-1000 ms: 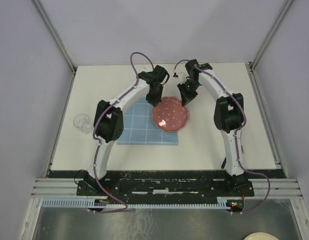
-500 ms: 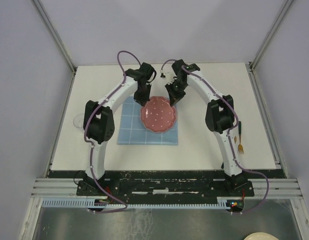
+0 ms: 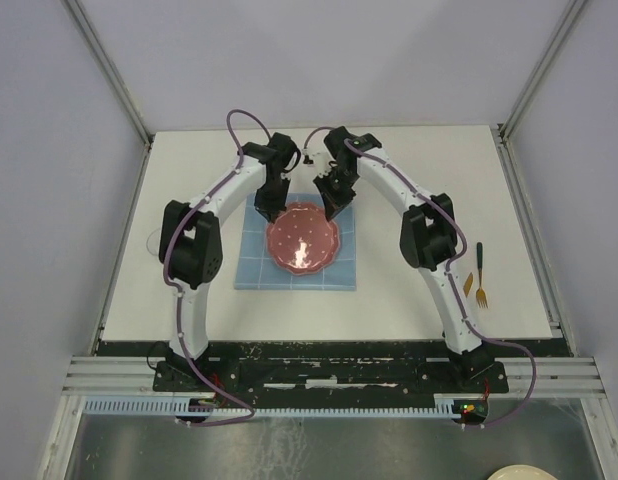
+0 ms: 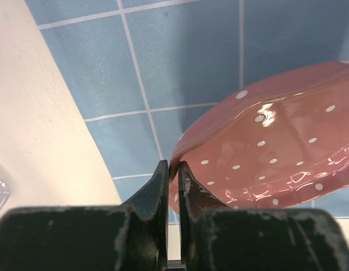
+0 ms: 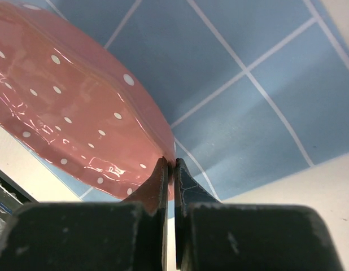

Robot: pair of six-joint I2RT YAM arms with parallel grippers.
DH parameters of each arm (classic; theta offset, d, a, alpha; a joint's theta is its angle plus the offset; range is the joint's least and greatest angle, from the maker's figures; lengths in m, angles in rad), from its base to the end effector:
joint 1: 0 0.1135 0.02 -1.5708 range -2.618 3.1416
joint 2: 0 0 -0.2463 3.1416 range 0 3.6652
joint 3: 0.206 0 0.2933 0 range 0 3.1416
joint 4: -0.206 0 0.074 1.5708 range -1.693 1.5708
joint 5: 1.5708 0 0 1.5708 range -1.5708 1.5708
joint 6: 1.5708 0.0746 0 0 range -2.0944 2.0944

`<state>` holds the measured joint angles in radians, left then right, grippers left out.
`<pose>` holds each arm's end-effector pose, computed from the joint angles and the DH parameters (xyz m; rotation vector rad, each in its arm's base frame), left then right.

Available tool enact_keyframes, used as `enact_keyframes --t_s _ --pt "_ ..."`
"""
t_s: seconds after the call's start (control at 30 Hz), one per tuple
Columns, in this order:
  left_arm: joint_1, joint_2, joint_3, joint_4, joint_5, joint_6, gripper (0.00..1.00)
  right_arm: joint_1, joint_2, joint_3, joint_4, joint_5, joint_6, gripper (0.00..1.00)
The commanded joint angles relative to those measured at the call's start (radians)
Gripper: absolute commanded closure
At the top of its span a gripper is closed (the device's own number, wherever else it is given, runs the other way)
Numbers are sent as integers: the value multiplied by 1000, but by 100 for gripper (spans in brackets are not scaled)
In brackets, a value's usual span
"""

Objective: Set the dinner table for one person
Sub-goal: Place the plate on the napkin.

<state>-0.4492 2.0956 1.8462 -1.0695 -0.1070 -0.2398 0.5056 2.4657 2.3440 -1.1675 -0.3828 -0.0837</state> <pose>0.4299 -0.1984 0.1704 0.2805 2.8550 0.0219 0.4626 0.2880 0.1547 -0.9125 2.7342 0.6314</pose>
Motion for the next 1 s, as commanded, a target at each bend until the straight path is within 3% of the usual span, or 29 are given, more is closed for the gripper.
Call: enact_keyframes --t_s 0.0,0.43,0.97 --pt "-9 -82 21 230 107 23 97 142 16 66 33 -237 44 98" --pt "46 -55 10 257 104 57 97 169 56 92 52 -230 67 98" --pt "46 44 62 307 132 37 97 135 -11 -62 75 -119 18 98"
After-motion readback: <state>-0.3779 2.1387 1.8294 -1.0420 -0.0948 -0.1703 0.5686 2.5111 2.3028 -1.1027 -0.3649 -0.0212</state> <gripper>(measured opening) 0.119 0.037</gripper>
